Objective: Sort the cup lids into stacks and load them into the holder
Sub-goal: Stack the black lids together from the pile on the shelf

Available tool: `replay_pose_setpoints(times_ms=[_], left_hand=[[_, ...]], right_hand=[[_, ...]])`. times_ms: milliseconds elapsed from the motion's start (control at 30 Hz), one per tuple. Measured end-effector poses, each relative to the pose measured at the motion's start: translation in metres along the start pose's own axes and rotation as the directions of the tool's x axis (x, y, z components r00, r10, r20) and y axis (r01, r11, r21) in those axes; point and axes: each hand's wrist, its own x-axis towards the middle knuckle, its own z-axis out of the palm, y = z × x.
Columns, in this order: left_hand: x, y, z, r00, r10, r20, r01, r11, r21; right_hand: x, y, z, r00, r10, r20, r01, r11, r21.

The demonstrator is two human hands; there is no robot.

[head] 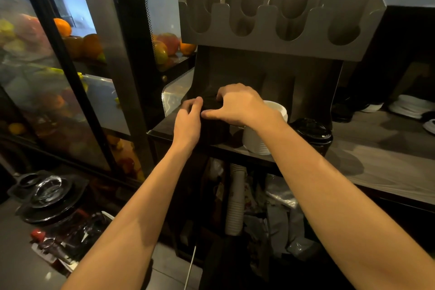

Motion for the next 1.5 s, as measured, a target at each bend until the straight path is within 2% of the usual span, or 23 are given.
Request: replay_pose_setpoints(times_ms=[67,233,433,567,767,900,1067,1233,1333,1433,1500], left_hand=[[-0.001,0.0,0.0,1.0,-0.007,-0.007,0.007,1.0,0.0],[0.003,-0.003,-0.004,1.0,-0.028,-0.004,0.028,0.998,-0.052],[0.002,0.003,-0.008,0.999,-0.034,-0.008,0.034,0.999,-0.035],[-0.004,0.003,-0.007,0.999,0.014,0.04,-0.013,0.999,-0.035],[-0.006,0.006,-0.003,0.998,-0.009,0.057,0.012,0.998,-0.063],[-0.006,0.004,-0.006,0.996,-0.025,0.09,0.029,0.998,-0.048],[-0.008,-0.013,-0.008,0.99,0.009,0.138,-0.001,0.998,-0.06],[-0.01,-0.003,-0.001,0.997,0.03,0.073,-0.025,0.998,-0.066],[-0.009,-0.003,0.0,0.998,0.038,0.051,-0.034,0.997,-0.073],[-0.011,0.004,0.001,0.999,0.018,0.044,-0.016,0.999,-0.042],[-0.017,0.014,0.003,0.998,0.064,0.022,-0.065,0.998,0.018]], right_hand=[[0.002,-0.004,0.001,0.998,0.037,-0.041,-0.038,0.999,-0.028],[0.004,-0.009,0.005,0.995,0.092,-0.044,-0.093,0.995,-0.027],[-0.003,0.002,-0.002,1.0,-0.009,0.001,0.009,0.997,-0.082],[-0.006,-0.005,0.001,0.998,-0.029,-0.06,0.019,0.985,-0.173],[-0.004,-0.004,-0.002,0.999,-0.043,-0.029,0.039,0.991,-0.128],[-0.008,-0.001,0.0,0.997,-0.036,-0.063,0.031,0.996,-0.081],[-0.007,-0.003,0.003,0.999,-0.032,-0.023,0.03,0.994,-0.109],[-0.007,0.004,-0.004,0.998,-0.05,0.038,0.053,0.994,-0.092],[-0.013,0.012,-0.001,0.997,-0.078,0.014,0.079,0.996,-0.04],[-0.016,0.01,0.001,0.995,-0.1,-0.008,0.099,0.99,-0.096],[-0.02,0.008,-0.001,0.992,-0.123,-0.019,0.119,0.982,-0.144]])
